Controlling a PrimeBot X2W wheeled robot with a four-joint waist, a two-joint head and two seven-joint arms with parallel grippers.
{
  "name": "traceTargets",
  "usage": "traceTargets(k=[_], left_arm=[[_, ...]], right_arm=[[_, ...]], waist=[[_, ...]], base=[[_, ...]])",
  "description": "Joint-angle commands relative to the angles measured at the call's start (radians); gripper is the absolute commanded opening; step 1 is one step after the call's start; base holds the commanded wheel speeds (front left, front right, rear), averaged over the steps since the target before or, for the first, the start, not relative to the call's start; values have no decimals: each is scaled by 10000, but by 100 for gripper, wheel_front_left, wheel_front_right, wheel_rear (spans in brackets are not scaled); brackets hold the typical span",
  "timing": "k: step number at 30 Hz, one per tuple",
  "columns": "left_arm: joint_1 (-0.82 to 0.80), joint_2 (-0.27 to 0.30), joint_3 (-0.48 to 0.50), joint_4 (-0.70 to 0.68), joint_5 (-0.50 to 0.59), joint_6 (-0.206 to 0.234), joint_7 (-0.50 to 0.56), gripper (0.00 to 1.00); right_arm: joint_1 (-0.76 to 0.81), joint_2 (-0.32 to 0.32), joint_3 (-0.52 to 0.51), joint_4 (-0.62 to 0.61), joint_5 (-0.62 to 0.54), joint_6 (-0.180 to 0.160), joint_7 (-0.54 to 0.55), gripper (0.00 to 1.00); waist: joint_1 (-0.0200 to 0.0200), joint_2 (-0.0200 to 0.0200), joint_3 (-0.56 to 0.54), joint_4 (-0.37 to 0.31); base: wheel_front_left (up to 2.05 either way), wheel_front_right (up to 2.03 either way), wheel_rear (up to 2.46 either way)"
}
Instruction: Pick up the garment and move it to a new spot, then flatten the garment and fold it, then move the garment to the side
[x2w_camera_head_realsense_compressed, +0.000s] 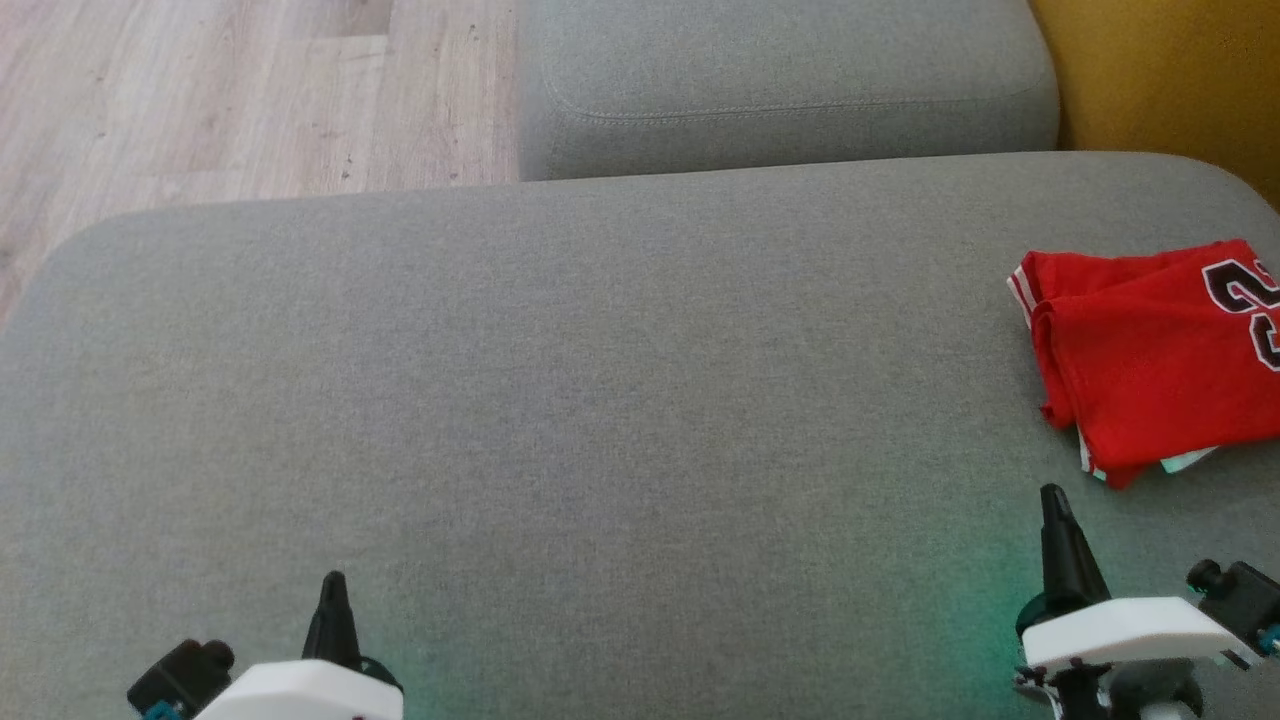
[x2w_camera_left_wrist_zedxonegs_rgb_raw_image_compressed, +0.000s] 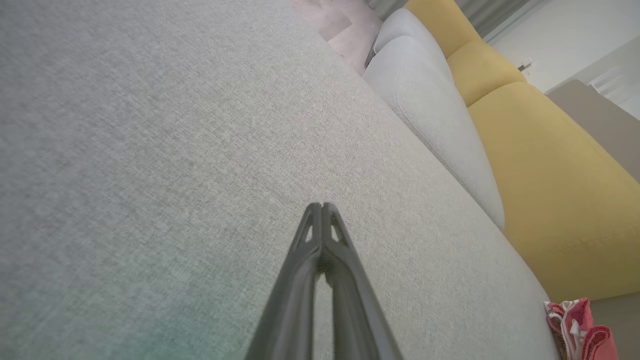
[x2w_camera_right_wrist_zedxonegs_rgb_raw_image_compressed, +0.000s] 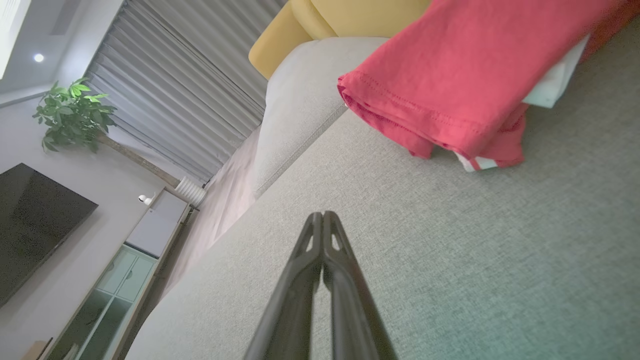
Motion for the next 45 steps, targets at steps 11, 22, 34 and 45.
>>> traceTargets(k=[11, 22, 34, 45], left_arm=[[-737, -118, 812, -239, -972, -392, 258, 0], [-907, -276, 1312, -226, -1900, -747, 521, 0], [-1092, -450, 1862, -211, -2909, -1134, 810, 0], [-1262, -611, 2366, -197, -3830, -1488, 1076, 0]], right_arm=[[-714, -197, -70, -394, 1386, -4, 261, 0], [-864, -207, -205, -418, 2676, -5, 485, 0], [-1028, -212, -360, -444, 4077, -5, 734, 0], [-1179, -213, -507, -467, 5353, -6, 967, 0]], waist=[[-1, 0, 24, -15], [-1, 0, 49, -32], [-1, 0, 76, -50], [-1, 0, 101, -66]], base=[[0, 0, 0], [0, 0, 0], [0, 0, 0], [0, 0, 0]])
